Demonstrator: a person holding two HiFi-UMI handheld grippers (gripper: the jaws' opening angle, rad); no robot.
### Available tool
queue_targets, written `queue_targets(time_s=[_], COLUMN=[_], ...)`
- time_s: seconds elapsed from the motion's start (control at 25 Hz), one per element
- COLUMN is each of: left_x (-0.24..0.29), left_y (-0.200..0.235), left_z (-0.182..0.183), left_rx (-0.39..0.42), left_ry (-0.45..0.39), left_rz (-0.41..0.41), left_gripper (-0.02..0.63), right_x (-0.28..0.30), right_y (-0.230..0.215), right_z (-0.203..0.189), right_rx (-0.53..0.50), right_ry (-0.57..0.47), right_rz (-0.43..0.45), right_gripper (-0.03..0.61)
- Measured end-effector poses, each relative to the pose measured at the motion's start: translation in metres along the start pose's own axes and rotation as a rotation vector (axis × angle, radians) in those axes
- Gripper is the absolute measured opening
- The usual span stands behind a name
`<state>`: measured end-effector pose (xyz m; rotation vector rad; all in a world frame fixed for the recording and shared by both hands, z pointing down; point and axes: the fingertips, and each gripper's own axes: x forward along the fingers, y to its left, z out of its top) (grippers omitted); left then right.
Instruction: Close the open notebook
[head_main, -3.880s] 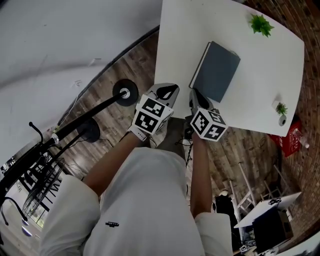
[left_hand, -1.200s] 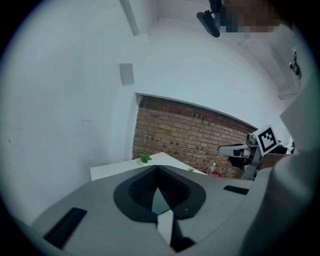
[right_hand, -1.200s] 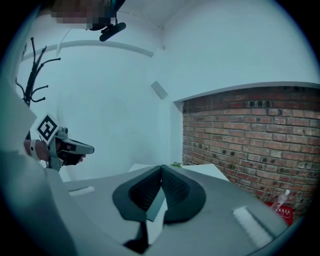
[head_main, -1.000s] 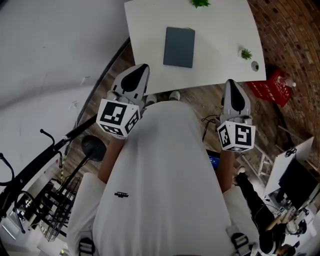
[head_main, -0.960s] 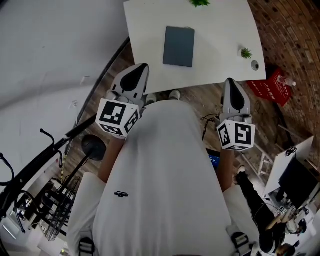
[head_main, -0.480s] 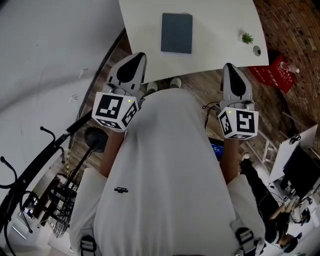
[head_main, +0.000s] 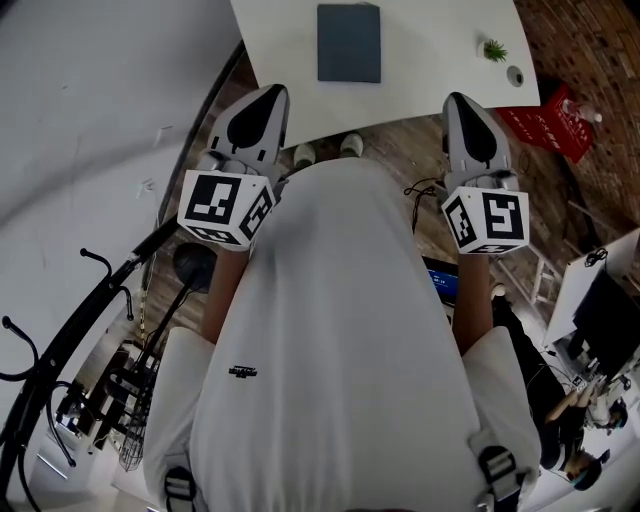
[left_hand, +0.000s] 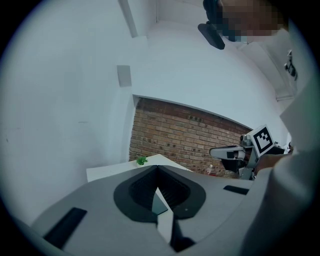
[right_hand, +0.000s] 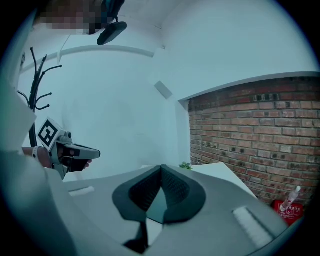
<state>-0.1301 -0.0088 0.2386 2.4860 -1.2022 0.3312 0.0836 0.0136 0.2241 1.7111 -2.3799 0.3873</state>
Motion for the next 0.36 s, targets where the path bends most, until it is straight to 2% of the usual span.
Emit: queue_targets(time_s=[0.36], left_x=[-0.005], left_y=[0.008], left_z=[0.004], left_rx=[-0.008], left_ry=[-0.012], left_rz=[0.015], left_gripper=[0.009], right_x=[0.009], right_y=[0.016], right_z=[-0.004], right_rx=[0.008], right_ry=[0.010], right_rz=[0.019], right_gripper=[-0.002])
